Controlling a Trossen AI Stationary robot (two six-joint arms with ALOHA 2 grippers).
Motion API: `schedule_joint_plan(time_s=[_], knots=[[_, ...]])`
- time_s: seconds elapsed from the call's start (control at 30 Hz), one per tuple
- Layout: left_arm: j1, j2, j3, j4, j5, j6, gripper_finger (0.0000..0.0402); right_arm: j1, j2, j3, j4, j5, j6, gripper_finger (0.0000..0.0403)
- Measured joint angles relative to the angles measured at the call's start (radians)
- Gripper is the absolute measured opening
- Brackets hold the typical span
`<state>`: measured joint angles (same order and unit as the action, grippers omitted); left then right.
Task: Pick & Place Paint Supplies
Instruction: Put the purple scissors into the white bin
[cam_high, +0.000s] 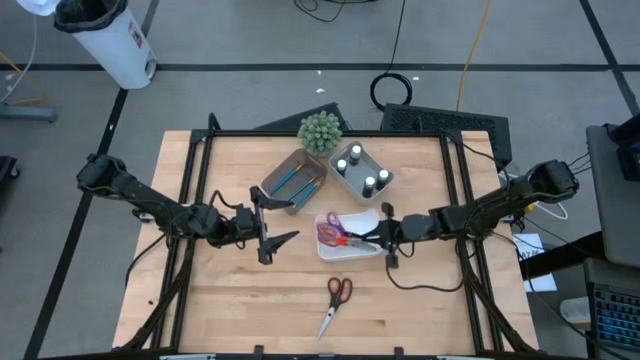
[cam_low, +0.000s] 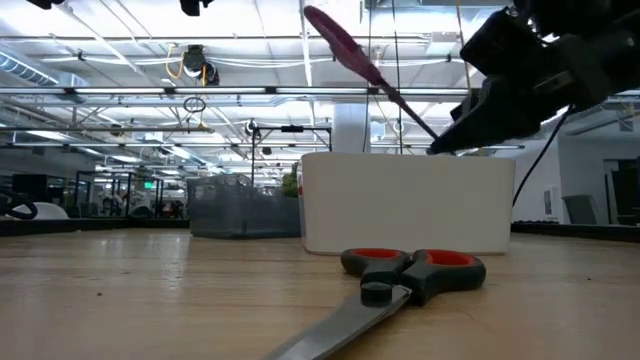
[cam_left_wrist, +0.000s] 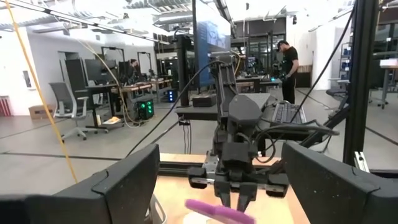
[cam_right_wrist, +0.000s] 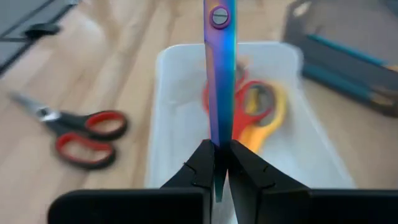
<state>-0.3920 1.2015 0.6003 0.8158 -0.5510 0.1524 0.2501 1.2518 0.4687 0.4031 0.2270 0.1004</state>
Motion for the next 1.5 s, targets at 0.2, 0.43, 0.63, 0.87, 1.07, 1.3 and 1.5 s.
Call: schedule_joint_plan(time_s=[0.2, 0.43, 0.63, 0.87, 1.07, 1.3, 1.5], knots=[[0.000, 0.000, 0.000, -0.004, 0.000, 0.000, 0.0336, 0.000, 0.000, -0.010, -0.067, -0.098, 0.026, 0.0013], [0.000, 0.000, 0.000, -0.005, 0.001, 0.000, 0.0336, -0.001, -0.002, -0.010, -0.117, -0.072, 0.068, 0.0015], [0.000, 0.000, 0.000, -0.005, 0.001, 0.000, 0.0337, -0.001, -0.002, -0.010, -0.120, -0.071, 0.064, 0.0020], [0.000, 0.000, 0.000, -0.005, 0.001, 0.000, 0.0338, -0.001, -0.001, -0.010, -0.121, -0.071, 0.046, 0.0040], [0.000, 0.000, 0.000, -0.005, 0.002, -0.001, 0.0340, -0.001, 0.000, -0.010, -0.084, -0.070, 0.053, 0.0083], [0.000, 0.000, 0.000, -0.005, 0.002, -0.001, 0.0340, -0.001, 0.000, -0.010, 0.012, -0.067, 0.057, 0.0122], [0.000, 0.001, 0.000, -0.012, 0.002, -0.005, 0.0340, -0.001, 0.009, -0.010, 0.132, -0.019, 0.089, 0.0140]])
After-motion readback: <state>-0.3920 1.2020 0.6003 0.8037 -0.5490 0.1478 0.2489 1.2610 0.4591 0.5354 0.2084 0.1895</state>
